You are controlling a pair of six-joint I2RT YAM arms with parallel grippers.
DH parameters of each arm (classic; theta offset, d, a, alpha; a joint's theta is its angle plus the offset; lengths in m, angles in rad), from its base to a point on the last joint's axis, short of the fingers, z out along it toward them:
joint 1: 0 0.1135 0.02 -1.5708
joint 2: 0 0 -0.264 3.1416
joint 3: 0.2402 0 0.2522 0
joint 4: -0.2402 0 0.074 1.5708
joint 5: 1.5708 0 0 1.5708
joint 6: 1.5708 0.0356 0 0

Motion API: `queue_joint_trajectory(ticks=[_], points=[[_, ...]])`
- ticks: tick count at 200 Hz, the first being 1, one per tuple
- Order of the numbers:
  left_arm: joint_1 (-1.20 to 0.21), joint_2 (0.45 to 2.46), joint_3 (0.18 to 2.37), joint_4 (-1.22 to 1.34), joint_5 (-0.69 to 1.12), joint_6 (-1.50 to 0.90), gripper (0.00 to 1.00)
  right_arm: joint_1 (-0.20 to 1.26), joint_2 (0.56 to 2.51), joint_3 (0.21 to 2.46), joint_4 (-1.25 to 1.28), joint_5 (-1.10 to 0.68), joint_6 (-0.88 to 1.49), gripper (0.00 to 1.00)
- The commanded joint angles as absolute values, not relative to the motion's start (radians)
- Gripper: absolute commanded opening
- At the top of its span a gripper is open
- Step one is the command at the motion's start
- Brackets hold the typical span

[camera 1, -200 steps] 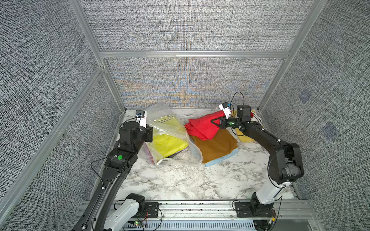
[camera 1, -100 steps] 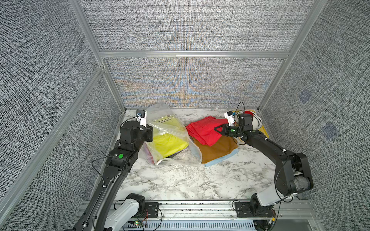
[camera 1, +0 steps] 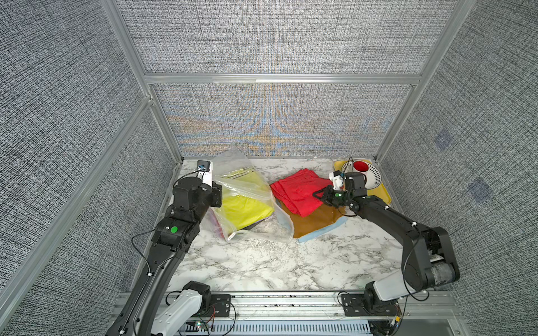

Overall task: Take the trousers out of the vacuum bag
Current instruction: Place the trousers at the center of the board.

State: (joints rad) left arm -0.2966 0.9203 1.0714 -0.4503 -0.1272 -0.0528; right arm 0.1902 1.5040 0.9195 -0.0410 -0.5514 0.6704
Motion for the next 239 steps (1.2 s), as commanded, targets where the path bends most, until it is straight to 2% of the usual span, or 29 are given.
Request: queue_joint_trajectory(ticks=[1, 8, 15, 74, 131, 197, 239], points=[[-0.294, 0.925, 1.075, -0.403, -0.124, -0.057, 0.0, 0.19, 1.461, 0.86, -0.035, -0.502, 0.669, 0.11], [-0.295, 0.927, 1.075, -0.403, -0.121, -0.057, 0.0, 0.19, 1.449, 0.837, -0.035, -0.492, 0.667, 0.21], [-0.295, 0.928, 1.074, -0.401, -0.118, -0.058, 0.0, 0.191, 1.438, 0.819, -0.041, -0.477, 0.664, 0.26], [-0.294, 0.92, 1.073, -0.402, -0.11, -0.062, 0.0, 0.24, 1.319, 0.713, -0.091, -0.278, 0.615, 0.51], [-0.295, 0.93, 1.078, -0.4, -0.091, -0.069, 0.0, 0.365, 1.241, 0.631, 0.004, -0.282, 0.66, 0.7], [-0.295, 0.928, 1.075, -0.399, -0.088, -0.071, 0.0, 0.499, 1.337, 0.631, 0.148, -0.309, 0.736, 0.73], [-0.295, 0.93, 1.073, -0.395, -0.088, -0.072, 0.0, 0.549, 1.33, 0.638, 0.187, -0.279, 0.751, 0.73]])
